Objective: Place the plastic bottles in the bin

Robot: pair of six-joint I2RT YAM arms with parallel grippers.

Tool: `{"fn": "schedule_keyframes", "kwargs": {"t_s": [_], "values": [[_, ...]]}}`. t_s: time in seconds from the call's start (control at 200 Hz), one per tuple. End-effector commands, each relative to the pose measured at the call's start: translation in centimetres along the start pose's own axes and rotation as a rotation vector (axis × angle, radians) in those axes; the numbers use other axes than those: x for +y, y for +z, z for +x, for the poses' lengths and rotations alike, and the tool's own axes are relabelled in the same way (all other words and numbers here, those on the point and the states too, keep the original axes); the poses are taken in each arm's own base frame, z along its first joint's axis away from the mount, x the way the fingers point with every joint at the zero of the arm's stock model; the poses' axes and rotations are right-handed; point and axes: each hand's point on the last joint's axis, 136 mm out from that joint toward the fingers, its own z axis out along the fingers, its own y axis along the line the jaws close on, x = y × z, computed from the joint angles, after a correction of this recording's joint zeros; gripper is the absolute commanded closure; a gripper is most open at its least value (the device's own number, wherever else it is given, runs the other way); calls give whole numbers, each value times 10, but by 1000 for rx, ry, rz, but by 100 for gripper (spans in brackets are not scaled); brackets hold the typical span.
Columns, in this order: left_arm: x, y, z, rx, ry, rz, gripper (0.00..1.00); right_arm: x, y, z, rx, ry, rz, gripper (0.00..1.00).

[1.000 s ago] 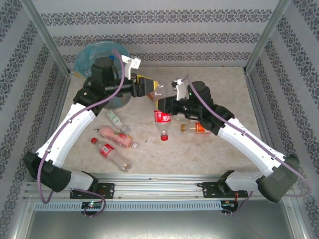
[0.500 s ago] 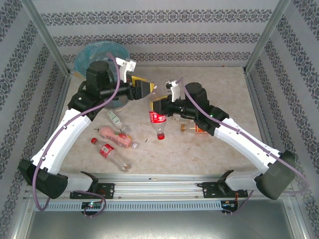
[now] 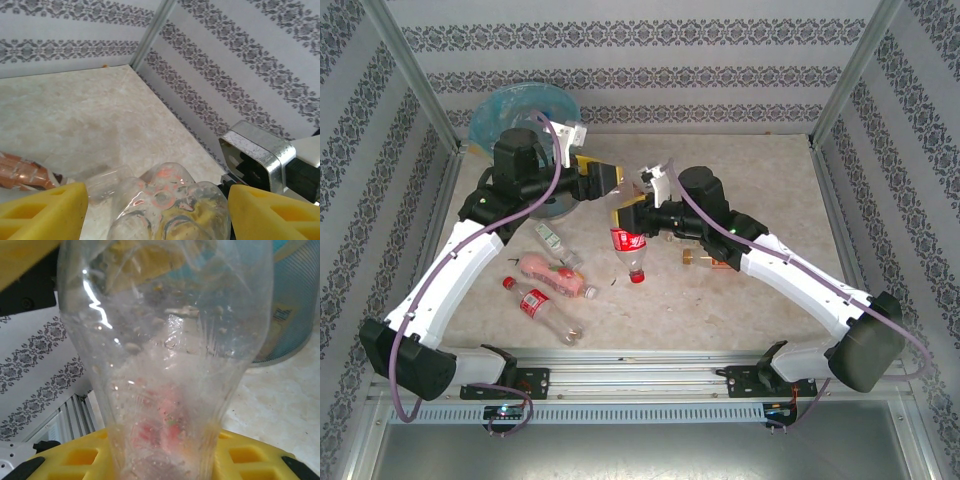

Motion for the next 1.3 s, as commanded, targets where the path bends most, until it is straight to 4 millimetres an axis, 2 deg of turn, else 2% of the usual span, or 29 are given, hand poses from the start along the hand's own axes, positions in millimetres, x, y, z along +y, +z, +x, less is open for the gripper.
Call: {"fn": "schedule_keyframes", "kwargs": {"t_s": [0.0,0.315,0.5,0.62,0.694,0.769,0.809,0.884,0.974,1.119,1.294], "values": [[-13,5,0,13,-19,117,26,24,-2,-24,-64,-71,-71,66],[-17,9,8,45,-54,175,32,28,-3,-29,-92,-79,-71,66],[-22,8,9,49,-52,202,41,30,-2,-29,-93,-79,-72,65],[-23,5,5,27,-32,194,48,28,-2,-28,-94,-80,-60,62],[-24,0,0,-2,-6,174,52,27,-3,-28,-98,-79,-46,55],[-24,-7,-8,-45,28,140,54,25,-5,-29,-106,-80,-26,47],[-24,-11,-14,-74,45,114,56,23,-7,-29,-112,-79,-9,38],[-23,-20,-25,-134,76,67,66,19,-11,-31,-132,-81,25,24],[-19,-30,-40,-205,96,4,75,15,-17,-33,-159,-89,61,13],[-11,-52,-67,-318,118,-108,76,11,-32,-40,-213,-101,115,6],[2,-95,-116,-491,204,-347,77,3,-61,-55,-315,-135,230,2]]}}
